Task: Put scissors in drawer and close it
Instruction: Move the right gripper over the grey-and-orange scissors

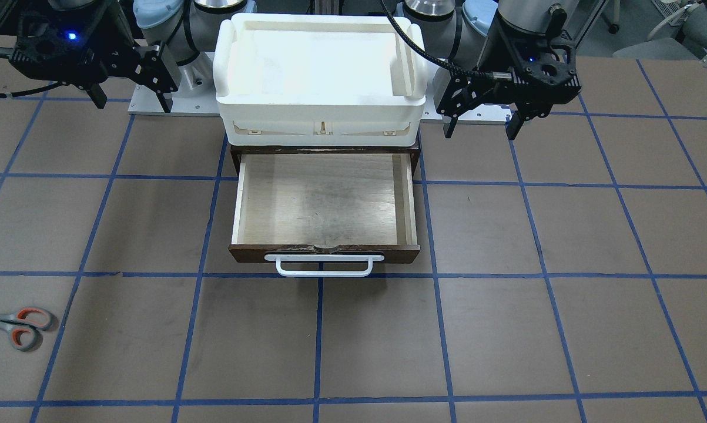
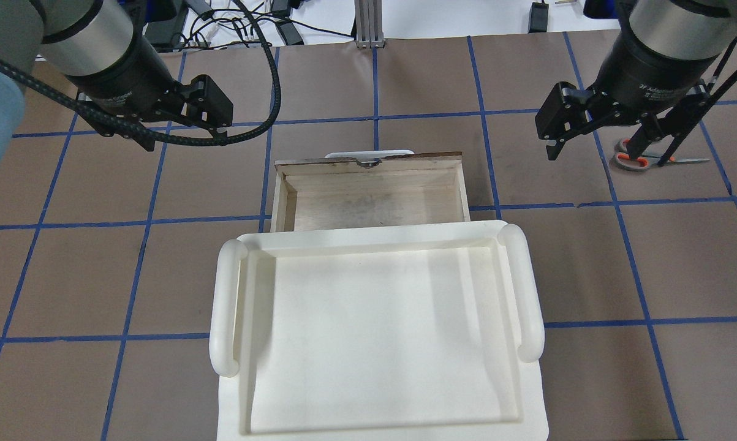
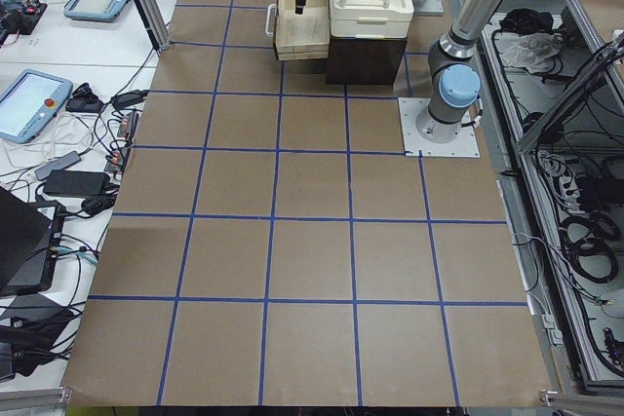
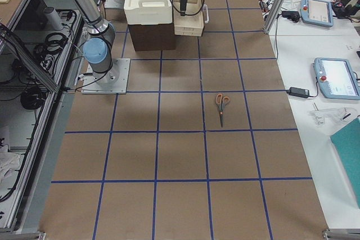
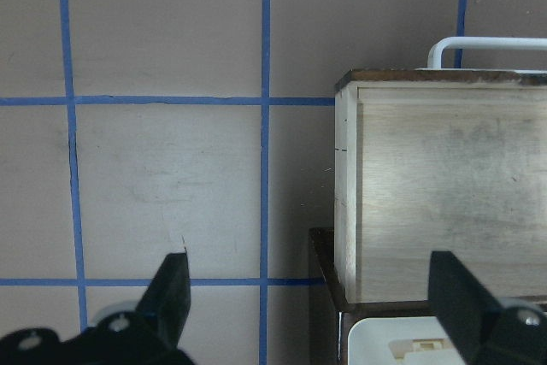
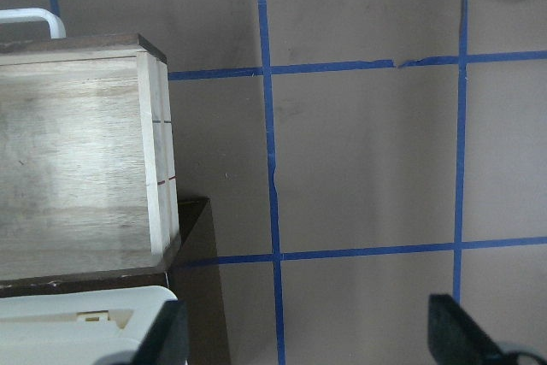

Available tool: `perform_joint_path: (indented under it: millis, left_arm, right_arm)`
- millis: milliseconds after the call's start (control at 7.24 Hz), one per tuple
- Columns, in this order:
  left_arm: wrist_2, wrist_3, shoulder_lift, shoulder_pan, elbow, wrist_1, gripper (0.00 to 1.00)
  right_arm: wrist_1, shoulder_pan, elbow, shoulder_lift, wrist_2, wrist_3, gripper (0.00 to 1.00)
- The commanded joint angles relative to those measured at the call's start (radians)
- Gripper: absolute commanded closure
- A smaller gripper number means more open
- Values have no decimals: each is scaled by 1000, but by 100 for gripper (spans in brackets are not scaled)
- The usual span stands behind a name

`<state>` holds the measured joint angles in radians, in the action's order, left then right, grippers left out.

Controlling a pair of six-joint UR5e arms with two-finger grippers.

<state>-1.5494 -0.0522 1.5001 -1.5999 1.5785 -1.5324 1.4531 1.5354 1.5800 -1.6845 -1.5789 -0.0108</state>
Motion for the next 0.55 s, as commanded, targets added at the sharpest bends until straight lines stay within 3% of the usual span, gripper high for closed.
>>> perform_joint_path:
  millis: [0, 414]
  left_arm:
    - [0, 0, 0, 0, 0, 0, 0]
    - [-1, 0, 0, 0, 0, 0, 0]
  right_arm:
    - [0, 0, 0, 0, -1, 11, 0]
    - [-3, 2, 2, -8, 31, 9, 0]
